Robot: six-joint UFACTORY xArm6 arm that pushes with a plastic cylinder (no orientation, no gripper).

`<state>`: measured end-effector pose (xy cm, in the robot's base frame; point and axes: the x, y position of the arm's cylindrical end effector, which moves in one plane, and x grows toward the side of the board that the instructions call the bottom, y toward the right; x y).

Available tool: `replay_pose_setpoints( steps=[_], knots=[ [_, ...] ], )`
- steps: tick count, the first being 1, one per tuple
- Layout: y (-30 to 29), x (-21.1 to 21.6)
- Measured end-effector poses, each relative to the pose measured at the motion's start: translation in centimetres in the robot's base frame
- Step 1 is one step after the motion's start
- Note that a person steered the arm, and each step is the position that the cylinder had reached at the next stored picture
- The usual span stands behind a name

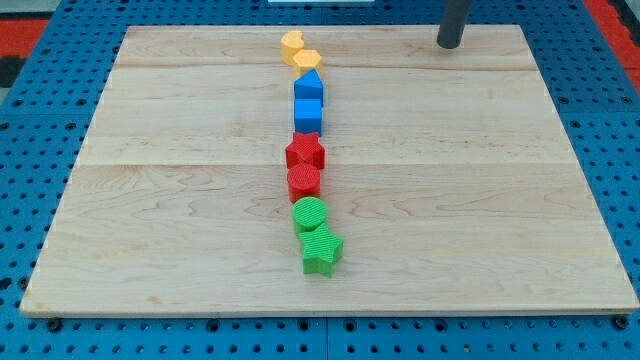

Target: Push the yellow heart into the red star

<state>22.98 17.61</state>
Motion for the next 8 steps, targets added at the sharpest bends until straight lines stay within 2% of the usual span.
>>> replay_pose_setpoints(
  steps=[1,2,3,6,8],
  knots=[
    [0.1,1.3],
    [4.9,9.3],
    [4.6,9.8],
    [-7.9,1.4],
    [-19.2,-0.3]
  ],
)
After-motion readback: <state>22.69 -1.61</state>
